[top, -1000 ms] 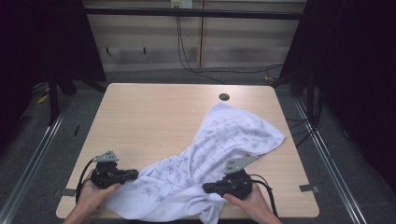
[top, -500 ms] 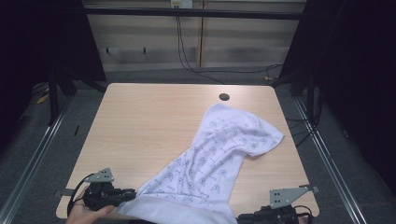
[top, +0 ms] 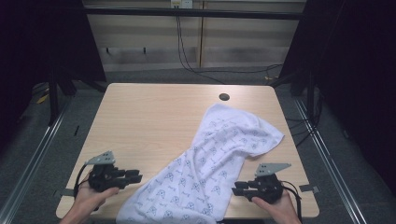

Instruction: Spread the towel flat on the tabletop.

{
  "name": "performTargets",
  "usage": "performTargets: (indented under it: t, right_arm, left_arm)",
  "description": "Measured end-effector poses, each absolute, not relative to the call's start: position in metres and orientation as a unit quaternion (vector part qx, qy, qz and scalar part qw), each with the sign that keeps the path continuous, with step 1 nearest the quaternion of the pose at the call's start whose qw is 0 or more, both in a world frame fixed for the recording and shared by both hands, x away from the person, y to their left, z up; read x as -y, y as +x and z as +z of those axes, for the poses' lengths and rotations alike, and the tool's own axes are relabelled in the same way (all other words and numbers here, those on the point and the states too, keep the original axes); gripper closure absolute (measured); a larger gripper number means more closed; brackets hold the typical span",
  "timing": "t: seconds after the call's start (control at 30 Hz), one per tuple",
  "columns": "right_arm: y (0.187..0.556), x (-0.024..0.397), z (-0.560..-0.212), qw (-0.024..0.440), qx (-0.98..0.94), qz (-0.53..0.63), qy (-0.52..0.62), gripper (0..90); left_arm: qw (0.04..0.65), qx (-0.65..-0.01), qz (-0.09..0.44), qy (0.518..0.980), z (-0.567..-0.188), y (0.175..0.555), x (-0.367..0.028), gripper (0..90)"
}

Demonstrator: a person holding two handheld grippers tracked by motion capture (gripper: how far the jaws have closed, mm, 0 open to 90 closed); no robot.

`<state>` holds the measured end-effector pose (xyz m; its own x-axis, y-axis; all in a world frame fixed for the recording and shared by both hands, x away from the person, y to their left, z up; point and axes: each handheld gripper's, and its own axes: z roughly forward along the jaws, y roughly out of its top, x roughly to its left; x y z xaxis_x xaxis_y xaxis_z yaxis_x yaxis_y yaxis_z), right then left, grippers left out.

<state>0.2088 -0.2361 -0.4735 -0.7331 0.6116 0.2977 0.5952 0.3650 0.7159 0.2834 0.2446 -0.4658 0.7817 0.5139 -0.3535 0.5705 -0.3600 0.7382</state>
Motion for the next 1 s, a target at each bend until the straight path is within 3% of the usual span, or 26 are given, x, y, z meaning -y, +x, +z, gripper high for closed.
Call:
performTargets:
  t: [0.17, 0.4, 0.57, 0.63, 0.67, 0.8, 1.0]
  right_arm:
    - [0.237, 0.222, -0.485, 0.043, -0.842, 0.390, 0.372, 63.5]
    - [0.241, 0.217, -0.495, 0.075, -0.854, 0.354, 0.374, 59.5]
    - [0.236, 0.211, -0.494, 0.114, -0.860, 0.336, 0.366, 71.6]
    - [0.235, 0.212, -0.494, 0.103, -0.861, 0.339, 0.364, 86.3]
    - [0.235, 0.213, -0.492, 0.094, -0.863, 0.333, 0.368, 88.5]
    - [0.231, 0.226, -0.490, 0.078, -0.855, 0.336, 0.387, 89.0]
    - [0.210, 0.273, -0.478, 0.094, -0.835, 0.340, 0.422, 89.1]
  left_arm:
    - [0.418, -0.340, -0.029, 0.842, -0.487, 0.322, -0.204, 69.4]
    - [0.382, -0.311, -0.016, 0.870, -0.496, 0.318, -0.173, 63.5]
    - [0.379, -0.279, -0.021, 0.882, -0.496, 0.308, -0.165, 68.1]
    - [0.381, -0.259, -0.028, 0.887, -0.496, 0.300, -0.161, 76.6]
    - [0.384, -0.242, -0.042, 0.890, -0.495, 0.292, -0.159, 87.9]
    - [0.387, -0.237, -0.054, 0.889, -0.494, 0.284, -0.160, 90.0]
    - [0.393, -0.242, -0.068, 0.884, -0.493, 0.272, -0.166, 90.0]
